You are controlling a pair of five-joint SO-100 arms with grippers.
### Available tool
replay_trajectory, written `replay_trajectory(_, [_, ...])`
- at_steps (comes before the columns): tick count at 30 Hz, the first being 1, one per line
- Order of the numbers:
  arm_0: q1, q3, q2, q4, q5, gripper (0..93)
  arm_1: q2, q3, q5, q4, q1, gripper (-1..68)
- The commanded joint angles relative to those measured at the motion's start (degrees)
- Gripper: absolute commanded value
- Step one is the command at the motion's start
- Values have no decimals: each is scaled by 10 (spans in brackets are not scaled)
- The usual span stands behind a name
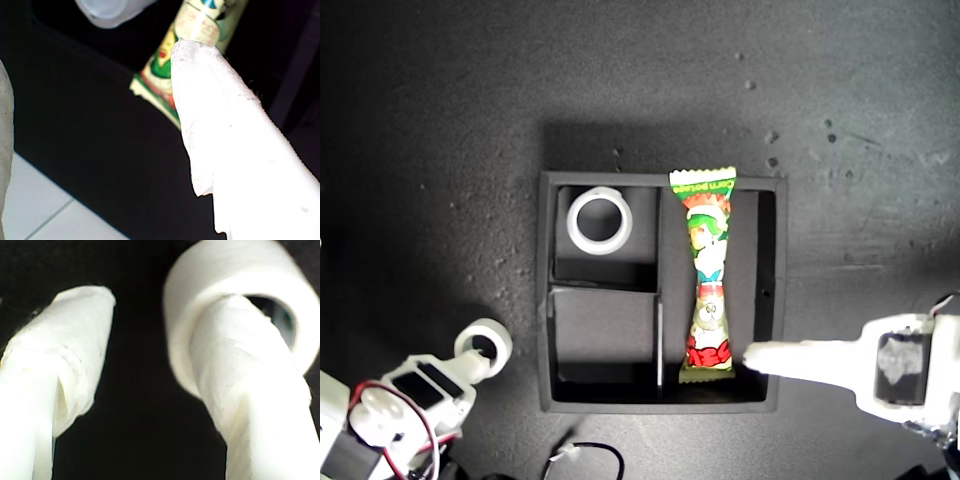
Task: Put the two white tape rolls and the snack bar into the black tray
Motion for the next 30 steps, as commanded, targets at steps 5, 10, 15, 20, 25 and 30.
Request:
replay_trajectory(5, [-19,-24,-1,16,20,124,15,-4,73,58,10,198])
replay_trajectory(10, [-25,-18,-43,9,15,132,15,-107,106,130,-5,165])
replay_trajectory(15, [-37,-25,-108,-7,12,133,15,-191,218,163,-22,-3])
replay_trajectory(20, [-49,-45,-136,-15,13,0,16,-249,535,300,16,-6])
replay_trajectory(25, [-64,-130,-62,102,61,0,138,-129,642,330,25,-6])
replay_trajectory(30, [-110,-310,-50,245,158,0,370,145,671,256,24,-7])
